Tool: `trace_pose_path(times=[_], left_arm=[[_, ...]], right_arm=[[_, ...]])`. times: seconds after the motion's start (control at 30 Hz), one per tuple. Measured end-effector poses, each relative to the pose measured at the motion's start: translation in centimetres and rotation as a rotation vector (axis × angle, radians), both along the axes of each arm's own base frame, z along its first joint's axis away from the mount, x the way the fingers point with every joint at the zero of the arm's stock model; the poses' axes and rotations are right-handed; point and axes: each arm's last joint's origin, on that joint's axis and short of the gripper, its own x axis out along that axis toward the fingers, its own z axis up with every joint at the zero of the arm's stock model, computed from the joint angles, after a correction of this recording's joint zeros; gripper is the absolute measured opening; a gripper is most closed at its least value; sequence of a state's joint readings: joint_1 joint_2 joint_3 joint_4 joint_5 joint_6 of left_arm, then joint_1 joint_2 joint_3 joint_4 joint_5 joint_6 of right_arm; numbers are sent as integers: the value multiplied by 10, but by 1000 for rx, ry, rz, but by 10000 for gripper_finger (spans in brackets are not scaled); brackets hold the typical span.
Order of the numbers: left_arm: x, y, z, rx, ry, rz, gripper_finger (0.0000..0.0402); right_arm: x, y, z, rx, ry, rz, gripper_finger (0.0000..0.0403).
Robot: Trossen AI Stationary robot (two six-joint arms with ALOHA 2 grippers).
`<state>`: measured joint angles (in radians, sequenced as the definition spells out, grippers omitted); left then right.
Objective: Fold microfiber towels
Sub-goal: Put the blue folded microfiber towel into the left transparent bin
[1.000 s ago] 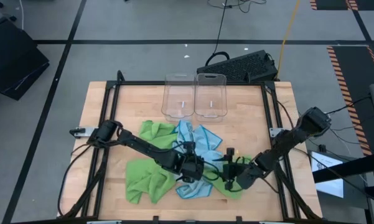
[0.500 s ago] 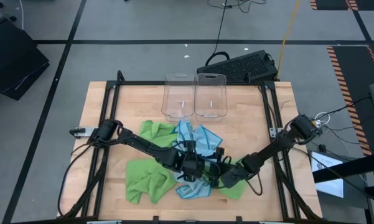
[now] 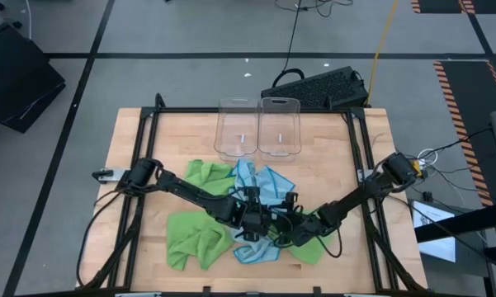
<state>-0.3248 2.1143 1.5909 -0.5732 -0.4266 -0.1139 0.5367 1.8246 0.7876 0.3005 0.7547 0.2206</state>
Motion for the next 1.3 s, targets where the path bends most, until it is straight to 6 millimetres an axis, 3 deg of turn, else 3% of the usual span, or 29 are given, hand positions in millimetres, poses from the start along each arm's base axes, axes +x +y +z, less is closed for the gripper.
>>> trace_pose_path(times=[0.2, 0.47, 0.57, 0.73, 0.9, 1.1, 1.3], left_arm=[[0, 0, 0, -6, 2, -5, 18], [-1, 0, 2, -4, -3, -2, 16], [-3, 0, 5, 27, -16, 31, 63], [-16, -3, 20, 93, -29, 125, 184], [-39, -14, 50, 133, -68, 157, 272], [-66, -29, 76, 227, -133, 200, 295], [-83, -40, 70, 335, -214, 294, 269]], right_arm=[[2, -5, -1, -18, -6, -33, 164], [4, -11, -3, 1, 38, -13, 20], [3, -11, 1, 13, 46, -2, 24], [-2, -15, 21, 27, 35, -7, 29], [-11, -23, 47, 32, 33, -16, 19], [-18, -38, 77, 54, -21, -49, 19], [-24, -50, 109, 66, -135, -58, 19]])
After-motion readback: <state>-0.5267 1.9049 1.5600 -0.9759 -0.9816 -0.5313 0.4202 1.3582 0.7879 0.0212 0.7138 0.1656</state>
